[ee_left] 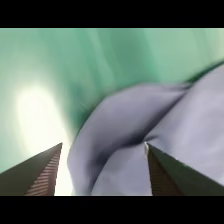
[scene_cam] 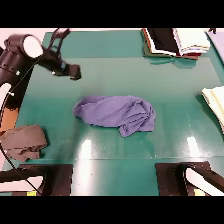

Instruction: Fold the shirts.

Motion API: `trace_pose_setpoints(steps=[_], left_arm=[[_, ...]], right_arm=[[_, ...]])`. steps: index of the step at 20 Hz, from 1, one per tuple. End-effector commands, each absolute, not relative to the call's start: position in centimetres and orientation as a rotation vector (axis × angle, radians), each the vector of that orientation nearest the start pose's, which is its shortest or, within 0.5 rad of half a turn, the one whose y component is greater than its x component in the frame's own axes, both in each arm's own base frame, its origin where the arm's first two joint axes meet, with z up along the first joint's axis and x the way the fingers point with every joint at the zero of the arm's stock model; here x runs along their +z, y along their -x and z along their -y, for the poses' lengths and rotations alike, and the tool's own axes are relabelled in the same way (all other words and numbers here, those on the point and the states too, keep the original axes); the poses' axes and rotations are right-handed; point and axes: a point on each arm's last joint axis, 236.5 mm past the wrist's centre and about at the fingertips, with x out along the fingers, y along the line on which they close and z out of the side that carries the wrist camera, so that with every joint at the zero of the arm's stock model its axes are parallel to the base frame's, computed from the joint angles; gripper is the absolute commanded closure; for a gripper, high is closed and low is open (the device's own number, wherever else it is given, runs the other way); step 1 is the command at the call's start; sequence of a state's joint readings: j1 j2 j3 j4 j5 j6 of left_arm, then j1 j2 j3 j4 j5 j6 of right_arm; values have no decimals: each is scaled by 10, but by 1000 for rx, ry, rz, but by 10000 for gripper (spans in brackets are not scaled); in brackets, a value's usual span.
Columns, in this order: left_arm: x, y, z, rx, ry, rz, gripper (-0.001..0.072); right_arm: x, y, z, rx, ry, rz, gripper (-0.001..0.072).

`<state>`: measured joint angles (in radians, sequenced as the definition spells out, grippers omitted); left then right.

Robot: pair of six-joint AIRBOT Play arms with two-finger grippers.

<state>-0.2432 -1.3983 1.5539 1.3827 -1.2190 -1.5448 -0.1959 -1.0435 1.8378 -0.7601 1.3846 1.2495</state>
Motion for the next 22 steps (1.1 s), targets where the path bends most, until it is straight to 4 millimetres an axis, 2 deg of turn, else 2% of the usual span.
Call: trace_pose_setpoints(steps=[1, 3, 6, 8, 10, 12, 13, 14, 15, 17, 19, 21, 22], left_arm=[[34, -418, 100, -267, 200, -1248, 103], [-10, -401, 96, -240, 224, -1322, 103], [-49, -385, 113, -270, 322, -1385, 103], [-58, -380, 131, -330, 386, -1404, 104], [-61, -379, 146, -373, 376, -1403, 233], [-60, -384, 160, -388, 354, -1369, 233], [-59, -387, 161, -388, 353, -1356, 277], [-55, -389, 161, -392, 347, -1350, 562], [-48, -394, 158, -392, 338, -1335, 676], [-22, -409, 153, -398, 294, -1269, 682], [16, -425, 152, -412, 266, -1170, 682], [47, -434, 153, -436, 235, -1090, 682], [55, -436, 153, -440, 227, -1071, 682]], right_arm=[[391, -336, -105, 615, -121, -428, 696], [390, -337, -105, 615, -122, -429, 696], [390, -337, -105, 614, -123, -429, 696], [390, -337, -105, 614, -123, -429, 696], [390, -337, -105, 615, -122, -430, 695], [389, -336, -105, 616, -121, -436, 696], [387, -335, -105, 616, -116, -446, 696], [379, -335, -99, 588, -113, -480, 695], [367, -336, -89, 535, -112, -532, 696], [330, -334, -65, 433, -88, -676, 696], [281, -328, -46, 360, -87, -825, 696], [218, -319, -36, 315, -122, -976, 695], [182, -313, -35, 303, -152, -1046, 695]])
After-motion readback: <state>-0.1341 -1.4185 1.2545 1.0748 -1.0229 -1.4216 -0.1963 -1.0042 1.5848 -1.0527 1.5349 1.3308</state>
